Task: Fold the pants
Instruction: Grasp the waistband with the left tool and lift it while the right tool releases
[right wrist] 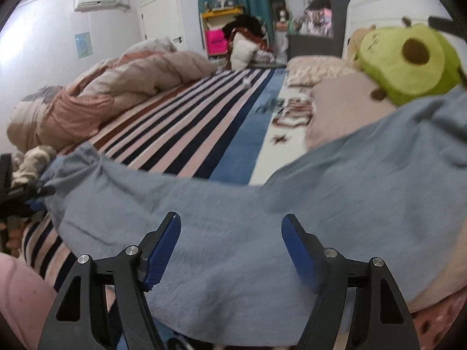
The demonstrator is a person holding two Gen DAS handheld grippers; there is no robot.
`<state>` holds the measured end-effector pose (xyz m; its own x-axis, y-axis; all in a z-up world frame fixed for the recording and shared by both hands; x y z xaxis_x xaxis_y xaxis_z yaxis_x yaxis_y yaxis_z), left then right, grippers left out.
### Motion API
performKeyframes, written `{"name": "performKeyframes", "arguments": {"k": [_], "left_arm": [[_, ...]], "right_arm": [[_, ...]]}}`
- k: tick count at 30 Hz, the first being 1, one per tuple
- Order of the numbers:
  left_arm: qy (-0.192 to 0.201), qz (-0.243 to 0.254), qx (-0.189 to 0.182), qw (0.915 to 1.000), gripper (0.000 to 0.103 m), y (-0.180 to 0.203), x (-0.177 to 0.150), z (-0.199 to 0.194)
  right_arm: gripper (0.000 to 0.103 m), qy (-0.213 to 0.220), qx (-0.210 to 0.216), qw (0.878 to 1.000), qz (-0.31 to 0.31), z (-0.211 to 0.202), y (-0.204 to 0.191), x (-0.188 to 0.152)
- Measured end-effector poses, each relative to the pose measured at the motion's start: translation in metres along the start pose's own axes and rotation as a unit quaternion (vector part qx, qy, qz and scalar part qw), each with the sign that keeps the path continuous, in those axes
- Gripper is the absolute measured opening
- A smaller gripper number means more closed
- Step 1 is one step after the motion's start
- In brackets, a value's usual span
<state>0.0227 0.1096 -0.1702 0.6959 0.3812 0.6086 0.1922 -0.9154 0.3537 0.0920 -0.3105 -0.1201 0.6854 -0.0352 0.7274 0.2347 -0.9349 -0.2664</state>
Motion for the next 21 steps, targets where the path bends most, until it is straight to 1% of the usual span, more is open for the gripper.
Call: {"name": "performKeyframes", "arguments": {"k": [2, 4, 7, 8, 9, 10, 11, 13, 15, 16, 17, 18, 19, 20, 21], "left_arm": [[0.006, -0.009, 0.007, 0.9999, 0.084, -0.004, 0.006, 0.007], [0.002, -0.027, 0.016, 0.9995, 0.084, -0.007, 0.011, 0.012], [0.011, -0.040, 0.027, 0.9988, 0.083, -0.001, 0.013, 0.012], [0.012, -0.039, 0.019, 0.9990, 0.073, 0.002, 0.012, 0.012], [0.006, -0.037, -0.001, 0.9993, 0.066, 0.007, 0.012, 0.015], [-0.002, -0.036, -0.010, 0.9993, 0.064, 0.010, 0.012, 0.019], [-0.010, -0.034, -0.008, 0.9993, 0.064, 0.013, 0.011, 0.024], [-0.007, -0.039, 0.013, 0.9991, 0.064, 0.010, 0.016, 0.032], [0.010, -0.063, 0.027, 0.9976, 0.065, 0.001, 0.023, 0.038], [0.018, -0.078, 0.023, 0.9965, 0.065, -0.004, 0.027, 0.040], [0.024, -0.080, 0.024, 0.9962, 0.065, -0.006, 0.030, 0.042], [0.029, -0.075, 0.028, 0.9964, 0.062, -0.005, 0.034, 0.042], [0.038, -0.063, 0.029, 0.9968, 0.041, -0.003, 0.039, 0.040], [0.042, -0.052, 0.030, 0.9973, 0.023, 0.000, 0.043, 0.038], [0.052, -0.041, 0.029, 0.9974, 0.023, 0.004, 0.048, 0.034]], "right_arm": [[0.068, -0.010, 0.010, 1.000, 0.008, 0.008, -0.004, -0.006], [0.068, -0.015, 0.016, 1.000, 0.011, 0.012, -0.006, -0.007], [0.068, -0.015, 0.026, 0.999, 0.011, 0.015, -0.013, -0.008], [0.068, -0.013, 0.028, 0.999, 0.014, 0.013, -0.013, -0.009], [0.068, -0.012, 0.032, 0.999, 0.018, 0.012, -0.014, -0.009], [0.068, -0.010, 0.035, 0.999, 0.022, 0.011, -0.014, -0.009], [0.068, -0.009, 0.039, 0.999, 0.026, 0.010, -0.013, -0.009], [0.068, -0.009, 0.042, 0.999, 0.030, 0.008, -0.012, -0.008], [0.068, -0.010, 0.042, 0.999, 0.030, 0.006, -0.011, -0.009], [0.068, -0.011, 0.042, 0.999, 0.030, 0.004, -0.010, -0.009], [0.068, -0.011, 0.042, 0.999, 0.029, 0.003, -0.009, -0.010], [0.068, -0.012, 0.042, 0.999, 0.028, 0.001, -0.008, -0.010], [0.068, -0.013, 0.043, 0.999, 0.028, -0.001, -0.007, -0.011], [0.068, -0.013, 0.043, 0.999, 0.028, -0.003, -0.007, -0.013], [0.068, -0.014, 0.043, 0.999, 0.028, -0.005, -0.006, -0.014]]}}
Point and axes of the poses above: each gripper's, at about its wrist camera, not at the fingertips, and z roughly the way its jaws point, y to its right, x to its top, the point moved 1 cm from there along z, roughly the way its jaws point, and after that the axes turned 13 degrees about z, right-handed, at the moved point
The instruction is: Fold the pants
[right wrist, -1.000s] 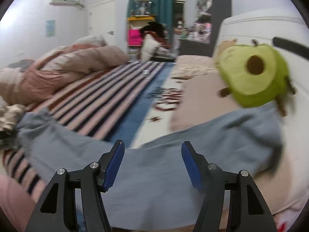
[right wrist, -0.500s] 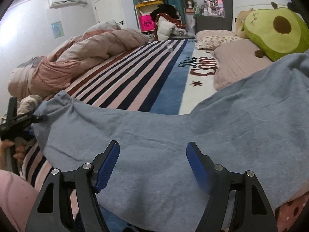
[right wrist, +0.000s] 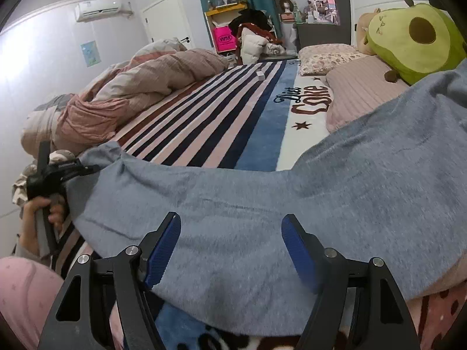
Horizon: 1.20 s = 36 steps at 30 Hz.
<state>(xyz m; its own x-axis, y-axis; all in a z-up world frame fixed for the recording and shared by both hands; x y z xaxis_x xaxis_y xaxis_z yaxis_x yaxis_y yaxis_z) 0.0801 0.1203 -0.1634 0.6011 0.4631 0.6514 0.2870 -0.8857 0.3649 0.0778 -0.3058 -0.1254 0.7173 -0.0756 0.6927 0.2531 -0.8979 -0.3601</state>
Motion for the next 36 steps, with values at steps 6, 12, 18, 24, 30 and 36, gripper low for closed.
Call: {"name": "performKeyframes", "arguments": {"k": [6, 12, 18, 24, 30, 36], "left_arm": [[0.098, 0.017, 0.021, 0.9949, 0.013, 0.001, 0.026, -0.053], [0.181, 0.034, 0.093, 0.9786, 0.013, -0.019, 0.051, -0.120], [0.180, 0.077, 0.116, 0.9739, 0.013, -0.037, 0.065, -0.143], [0.153, 0.175, 0.053, 0.9712, 0.013, 0.013, 0.058, -0.129], [0.090, 0.266, -0.057, 0.9580, 0.013, 0.115, 0.041, -0.076], [-0.036, 0.332, -0.128, 0.9337, 0.013, 0.189, -0.021, 0.001]], "right_arm": [[0.068, -0.002, 0.000, 1.000, 0.009, -0.005, 0.004, -0.003], [0.068, -0.022, 0.015, 1.000, 0.004, -0.001, -0.006, -0.009], [0.068, -0.055, 0.044, 0.997, 0.013, 0.018, -0.027, -0.021], [0.068, -0.057, 0.055, 0.997, 0.018, 0.023, -0.036, -0.024], [0.068, -0.041, 0.046, 0.998, 0.020, 0.008, -0.025, -0.024], [0.068, -0.031, 0.037, 0.998, 0.035, -0.006, -0.001, -0.023]]}}
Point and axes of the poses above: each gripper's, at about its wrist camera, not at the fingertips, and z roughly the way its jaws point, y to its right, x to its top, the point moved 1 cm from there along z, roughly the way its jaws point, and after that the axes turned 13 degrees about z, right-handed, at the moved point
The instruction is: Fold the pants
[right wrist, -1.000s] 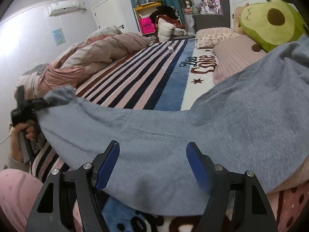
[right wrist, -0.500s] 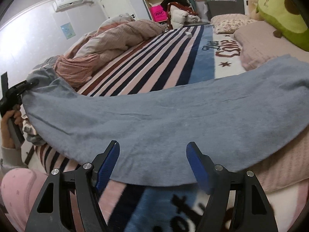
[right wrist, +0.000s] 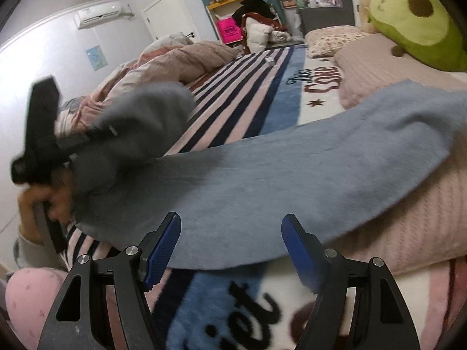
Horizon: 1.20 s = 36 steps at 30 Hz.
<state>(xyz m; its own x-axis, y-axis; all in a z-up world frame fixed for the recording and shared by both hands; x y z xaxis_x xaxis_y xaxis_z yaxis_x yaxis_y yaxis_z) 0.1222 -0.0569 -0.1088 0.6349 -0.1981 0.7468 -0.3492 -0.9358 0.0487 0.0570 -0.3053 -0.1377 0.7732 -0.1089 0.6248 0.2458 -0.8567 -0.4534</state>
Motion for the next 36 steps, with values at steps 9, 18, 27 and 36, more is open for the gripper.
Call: {"name": "performKeyframes", "arguments": {"k": [9, 18, 27, 36], "left_arm": [[-0.041, 0.005, -0.108, 0.9933, 0.077, 0.026, -0.026, 0.003], [0.048, -0.020, -0.023, 0.9984, 0.080, -0.015, -0.045, -0.101], [0.019, -0.090, 0.026, 0.9954, 0.080, -0.069, -0.104, -0.105], [-0.009, -0.116, -0.018, 0.9930, 0.058, -0.074, -0.136, -0.082]], "right_arm": [[0.068, -0.004, -0.007, 1.000, 0.002, 0.002, 0.013, 0.006], [0.075, -0.010, 0.044, 0.998, -0.050, 0.020, -0.048, 0.026], [0.083, -0.068, 0.006, 0.987, -0.146, 0.109, -0.132, 0.033], [0.018, -0.025, -0.084, 0.981, -0.172, 0.132, -0.134, 0.026]]}}
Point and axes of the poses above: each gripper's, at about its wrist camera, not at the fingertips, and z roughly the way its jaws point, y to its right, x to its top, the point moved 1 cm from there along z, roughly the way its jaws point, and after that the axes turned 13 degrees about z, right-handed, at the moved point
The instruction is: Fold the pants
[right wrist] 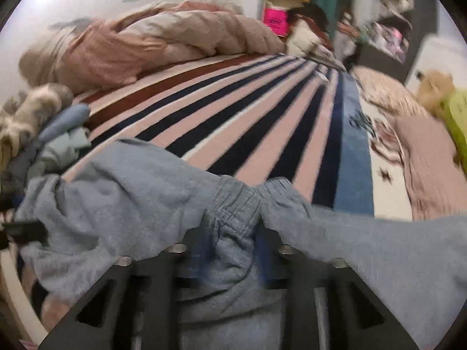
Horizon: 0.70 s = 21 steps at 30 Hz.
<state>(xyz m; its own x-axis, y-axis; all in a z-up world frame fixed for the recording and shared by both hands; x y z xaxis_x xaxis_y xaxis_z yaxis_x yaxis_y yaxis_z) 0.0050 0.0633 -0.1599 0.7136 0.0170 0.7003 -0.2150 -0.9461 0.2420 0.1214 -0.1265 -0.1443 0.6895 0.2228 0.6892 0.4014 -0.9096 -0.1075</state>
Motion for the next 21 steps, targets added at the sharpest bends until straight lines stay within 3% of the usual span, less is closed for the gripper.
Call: {"name": "performKeyframes", "arguments": {"k": [7, 14, 15, 17, 19, 21], "left_arm": [[-0.011, -0.005, 0.005, 0.9999, 0.058, 0.001, -0.011, 0.002], [-0.017, 0.004, 0.016, 0.9997, 0.058, 0.011, -0.013, -0.005], [-0.017, 0.005, 0.019, 0.9997, 0.058, 0.012, -0.013, -0.008], [-0.015, 0.009, 0.028, 0.9995, 0.059, 0.012, -0.012, -0.015], [-0.007, 0.014, 0.040, 0.9991, 0.060, 0.011, -0.010, -0.025], [0.004, 0.013, 0.056, 0.9983, 0.062, 0.008, -0.005, -0.034]], "right_arm": [[0.014, 0.002, 0.036, 0.992, 0.122, -0.044, 0.050, -0.033], [0.016, -0.026, 0.039, 0.982, 0.181, -0.061, 0.080, -0.073], [0.019, -0.029, 0.033, 0.982, 0.184, -0.061, 0.083, -0.078], [0.034, -0.031, 0.018, 0.982, 0.187, -0.063, 0.089, -0.084], [0.038, -0.027, 0.009, 0.981, 0.190, -0.069, 0.093, -0.085], [0.047, -0.015, 0.029, 0.979, 0.199, -0.080, 0.098, -0.081]]}}
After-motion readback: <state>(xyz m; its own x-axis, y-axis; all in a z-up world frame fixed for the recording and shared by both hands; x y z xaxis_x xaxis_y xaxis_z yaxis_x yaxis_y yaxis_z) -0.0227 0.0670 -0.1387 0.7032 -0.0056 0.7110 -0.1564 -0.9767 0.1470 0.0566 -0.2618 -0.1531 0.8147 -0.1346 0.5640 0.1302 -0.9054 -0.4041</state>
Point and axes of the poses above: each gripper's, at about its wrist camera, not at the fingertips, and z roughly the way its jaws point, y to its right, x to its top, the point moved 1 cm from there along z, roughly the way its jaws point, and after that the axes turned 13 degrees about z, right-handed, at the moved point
